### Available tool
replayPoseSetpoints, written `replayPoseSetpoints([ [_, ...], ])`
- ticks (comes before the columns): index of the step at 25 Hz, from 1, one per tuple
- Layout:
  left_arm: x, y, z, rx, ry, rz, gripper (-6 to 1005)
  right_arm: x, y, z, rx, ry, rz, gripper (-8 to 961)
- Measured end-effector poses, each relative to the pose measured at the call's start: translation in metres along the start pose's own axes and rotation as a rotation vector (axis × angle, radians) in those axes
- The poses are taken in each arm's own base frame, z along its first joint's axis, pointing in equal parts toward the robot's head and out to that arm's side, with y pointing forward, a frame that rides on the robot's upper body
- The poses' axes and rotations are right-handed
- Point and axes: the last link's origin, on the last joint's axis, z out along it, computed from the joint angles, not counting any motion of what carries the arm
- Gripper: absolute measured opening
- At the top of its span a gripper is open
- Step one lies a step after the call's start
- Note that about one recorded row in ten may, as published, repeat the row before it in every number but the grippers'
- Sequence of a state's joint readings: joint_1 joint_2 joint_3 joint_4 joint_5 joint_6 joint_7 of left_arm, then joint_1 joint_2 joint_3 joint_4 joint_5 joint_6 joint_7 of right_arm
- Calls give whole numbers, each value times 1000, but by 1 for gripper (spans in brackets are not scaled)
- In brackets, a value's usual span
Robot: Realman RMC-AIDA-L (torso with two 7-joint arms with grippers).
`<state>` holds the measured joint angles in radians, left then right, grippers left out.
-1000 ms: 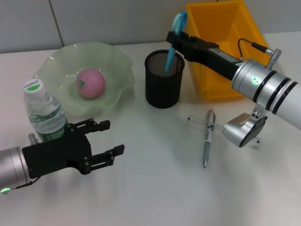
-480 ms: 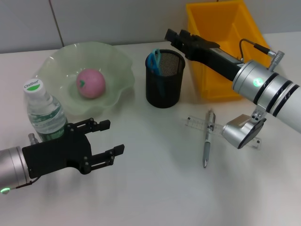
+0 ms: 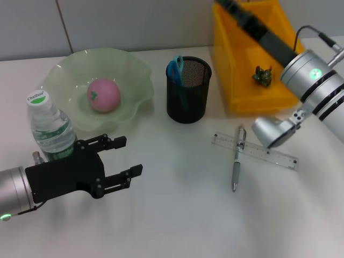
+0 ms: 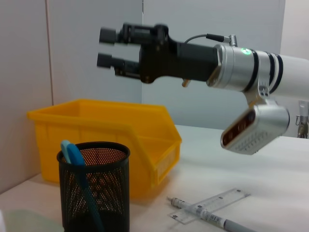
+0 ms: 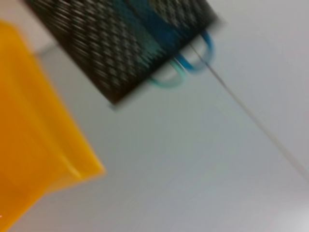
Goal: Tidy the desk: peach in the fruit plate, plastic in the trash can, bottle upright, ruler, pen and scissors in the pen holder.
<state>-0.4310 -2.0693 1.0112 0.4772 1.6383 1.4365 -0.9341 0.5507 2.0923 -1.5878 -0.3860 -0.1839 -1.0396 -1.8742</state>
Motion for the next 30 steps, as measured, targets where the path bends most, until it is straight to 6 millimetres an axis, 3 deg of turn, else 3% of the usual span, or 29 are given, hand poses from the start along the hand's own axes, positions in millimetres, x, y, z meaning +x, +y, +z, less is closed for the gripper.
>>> replayPoseSetpoints([
  [1, 0, 0, 0, 1, 2, 0, 713, 7, -3, 1, 13, 67, 147, 545],
  [3, 0, 0, 0, 2, 3, -1, 713, 10, -4, 1, 23, 101, 231, 546],
  [4, 0, 0, 0, 1, 3, -1, 713, 16, -6, 1, 49, 156, 397, 547],
  [5, 0, 0, 0, 0, 3, 0, 713, 16, -6, 1, 49, 156, 397, 548],
  [7, 0, 0, 0, -3, 1, 1, 713, 21, -10, 1, 87, 198, 566, 549],
  [13, 1, 1, 1, -5, 2, 1, 713, 20, -22, -3, 209, 218, 1153, 553],
  [14, 1, 1, 1, -6, 3, -1, 713, 17, -22, -3, 228, 202, 1357, 553],
  [15, 1, 1, 1, -8, 5, -2, 713, 17, -22, -3, 228, 202, 1357, 554],
  [22, 2, 5, 0, -15, 33, -5, 713, 8, -17, -2, 212, 76, 2095, 559],
  [30, 4, 8, -1, -28, 53, -4, 713, -4, -24, -4, 30, -172, 2470, 564],
])
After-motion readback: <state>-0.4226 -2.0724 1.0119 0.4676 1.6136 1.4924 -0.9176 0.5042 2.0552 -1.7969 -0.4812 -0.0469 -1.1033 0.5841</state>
